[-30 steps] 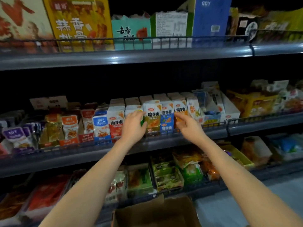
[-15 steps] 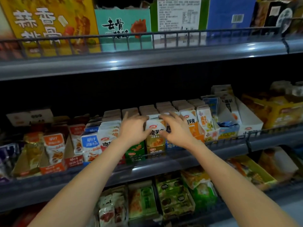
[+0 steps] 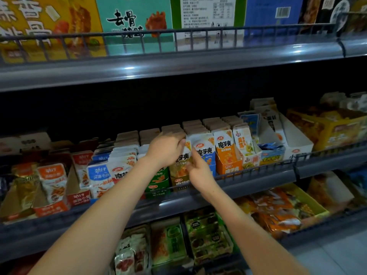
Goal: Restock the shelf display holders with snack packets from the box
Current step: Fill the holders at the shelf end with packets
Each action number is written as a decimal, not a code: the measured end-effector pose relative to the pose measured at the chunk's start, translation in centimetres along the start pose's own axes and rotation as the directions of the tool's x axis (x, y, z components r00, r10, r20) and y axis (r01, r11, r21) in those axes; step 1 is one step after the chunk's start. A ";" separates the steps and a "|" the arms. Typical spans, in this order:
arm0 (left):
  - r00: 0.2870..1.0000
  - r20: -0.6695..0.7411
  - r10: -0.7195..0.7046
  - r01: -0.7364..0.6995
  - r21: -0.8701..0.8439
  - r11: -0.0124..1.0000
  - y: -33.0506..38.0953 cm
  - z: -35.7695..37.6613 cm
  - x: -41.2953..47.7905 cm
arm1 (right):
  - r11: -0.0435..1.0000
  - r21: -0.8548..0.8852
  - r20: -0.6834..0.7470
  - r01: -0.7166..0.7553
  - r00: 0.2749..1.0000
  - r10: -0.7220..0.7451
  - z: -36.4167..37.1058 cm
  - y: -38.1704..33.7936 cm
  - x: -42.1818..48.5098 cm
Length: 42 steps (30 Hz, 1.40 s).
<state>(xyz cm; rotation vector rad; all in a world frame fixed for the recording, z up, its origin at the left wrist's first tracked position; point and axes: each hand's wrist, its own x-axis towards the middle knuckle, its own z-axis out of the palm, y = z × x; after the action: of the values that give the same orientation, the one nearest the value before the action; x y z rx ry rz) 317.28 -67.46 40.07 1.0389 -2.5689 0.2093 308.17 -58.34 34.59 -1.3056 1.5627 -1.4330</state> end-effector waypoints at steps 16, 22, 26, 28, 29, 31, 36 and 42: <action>0.970 0.014 -0.243 0.220 -0.482 0.848 -1.5 -0.5 1.7 | 0.987 -0.093 -0.099 0.133 0.985 -0.142 -3.7 1.2 2.2; 0.942 0.107 -0.318 0.311 -0.632 0.709 -1.6 -1.0 2.1 | 0.982 -0.106 -0.155 0.155 0.973 -0.171 -3.7 0.4 4.2; 0.923 0.191 -0.335 0.372 -0.670 0.643 -1.8 -1.4 2.5 | 0.965 -0.216 -0.185 0.151 0.964 -0.192 -3.5 -0.8 5.9; 0.915 0.229 -0.331 0.396 -0.656 0.642 -2.0 -1.7 2.7 | 0.954 -0.271 -0.181 0.126 0.967 -0.179 -3.4 -1.5 6.8; 0.911 0.246 -0.331 0.409 -0.642 0.648 -2.1 -1.9 2.8 | 0.948 -0.300 -0.166 0.110 0.972 -0.165 -3.4 -1.8 7.3; 0.899 0.284 -0.332 0.437 -0.617 0.655 -2.5 -2.1 2.9 | 0.929 -0.362 -0.122 0.073 0.985 -0.125 -3.5 -2.4 8.1; 0.887 0.323 -0.329 0.461 -0.604 0.650 -3.2 -1.7 3.2 | 0.888 -0.459 -0.062 0.017 0.997 -0.051 -3.6 -3.1 9.0; 0.870 0.327 -0.369 0.493 -0.599 0.631 -3.1 -0.9 3.8 | 0.805 -0.592 -0.069 -0.028 0.997 -0.016 -3.8 -3.3 9.7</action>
<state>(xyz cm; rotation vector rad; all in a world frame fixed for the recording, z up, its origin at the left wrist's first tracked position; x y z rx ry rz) 317.16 -71.87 42.38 1.3490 -2.1197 -0.9130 302.50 -65.90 40.09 -1.5993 2.1722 -1.0134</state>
